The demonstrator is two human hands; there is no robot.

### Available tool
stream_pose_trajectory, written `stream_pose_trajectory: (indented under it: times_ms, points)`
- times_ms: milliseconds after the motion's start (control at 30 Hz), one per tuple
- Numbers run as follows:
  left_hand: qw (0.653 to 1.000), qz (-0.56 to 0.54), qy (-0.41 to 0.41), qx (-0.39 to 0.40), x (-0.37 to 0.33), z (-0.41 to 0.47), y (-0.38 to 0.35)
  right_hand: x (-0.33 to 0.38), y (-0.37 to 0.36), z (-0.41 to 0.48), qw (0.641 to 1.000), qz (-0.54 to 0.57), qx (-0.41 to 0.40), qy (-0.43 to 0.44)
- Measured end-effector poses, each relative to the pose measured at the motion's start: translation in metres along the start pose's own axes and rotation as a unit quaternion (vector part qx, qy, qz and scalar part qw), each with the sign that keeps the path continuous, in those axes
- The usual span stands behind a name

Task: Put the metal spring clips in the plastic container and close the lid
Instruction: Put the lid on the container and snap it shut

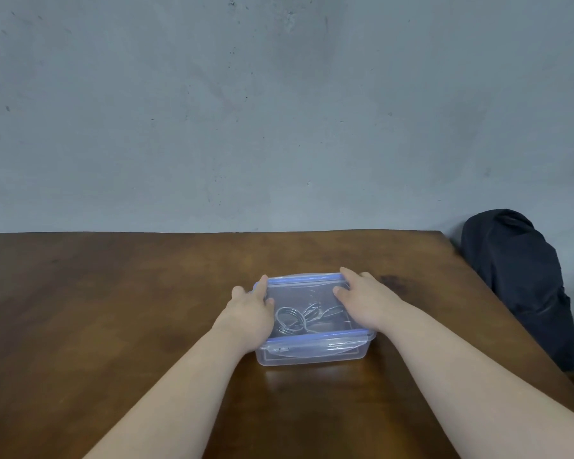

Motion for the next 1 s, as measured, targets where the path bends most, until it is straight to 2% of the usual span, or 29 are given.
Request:
stream_pose_trajectory:
  times_ms: [67, 133, 233, 367, 467, 600, 667, 767, 867, 933, 1000]
  points:
    - [0.992, -0.122, 0.039, 0.012, 0.007, -0.001, 0.001, 0.000, 0.001, 0.001, 1.000, 0.002, -0.007, -0.001]
    - [0.981, -0.188, 0.044, 0.003, 0.009, -0.003, 0.006, 0.002, 0.004, 0.002, 1.000, -0.005, -0.016, -0.004]
    - [0.988, -0.151, 0.041, -0.016, 0.006, -0.003, 0.010, 0.006, 0.006, 0.006, 1.000, 0.002, -0.027, 0.003]
    - [0.996, -0.078, 0.035, 0.009, 0.005, 0.001, 0.012, 0.007, 0.002, 0.013, 1.000, 0.004, -0.026, -0.014]
    - [0.998, -0.052, 0.025, -0.004, 0.005, 0.000, 0.012, 0.006, -0.001, 0.016, 0.999, -0.023, -0.033, -0.018]
    - [0.997, -0.067, 0.023, -0.005, 0.004, -0.003, 0.006, 0.003, -0.005, 0.018, 1.000, -0.013, -0.026, -0.011]
    - [0.991, -0.129, 0.028, 0.006, 0.006, -0.001, 0.002, 0.002, -0.006, 0.018, 0.999, 0.036, -0.021, -0.012]
    - [0.970, -0.243, 0.024, 0.020, 0.012, 0.004, -0.004, -0.004, -0.005, 0.015, 0.987, 0.158, -0.017, -0.012]
    - [0.933, -0.359, 0.011, 0.033, 0.015, 0.005, -0.009, -0.013, -0.007, 0.014, 0.957, 0.290, -0.017, -0.020]
    - [0.888, -0.458, 0.018, 0.043, 0.016, 0.002, -0.013, -0.015, -0.008, 0.013, 0.937, 0.348, -0.014, -0.016]
    - [0.827, -0.558, 0.028, 0.055, 0.015, 0.000, -0.019, -0.015, -0.010, 0.012, 0.920, 0.393, -0.015, -0.006]
Point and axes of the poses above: each hand's wrist, its own z-axis towards the middle knuckle, its own y-axis out of the back of the hand, x = y × z, the point moved 5 cm from there along z, towards the middle knuckle, and after that the axes turned 7 degrees about z, right-handed, at the moved point
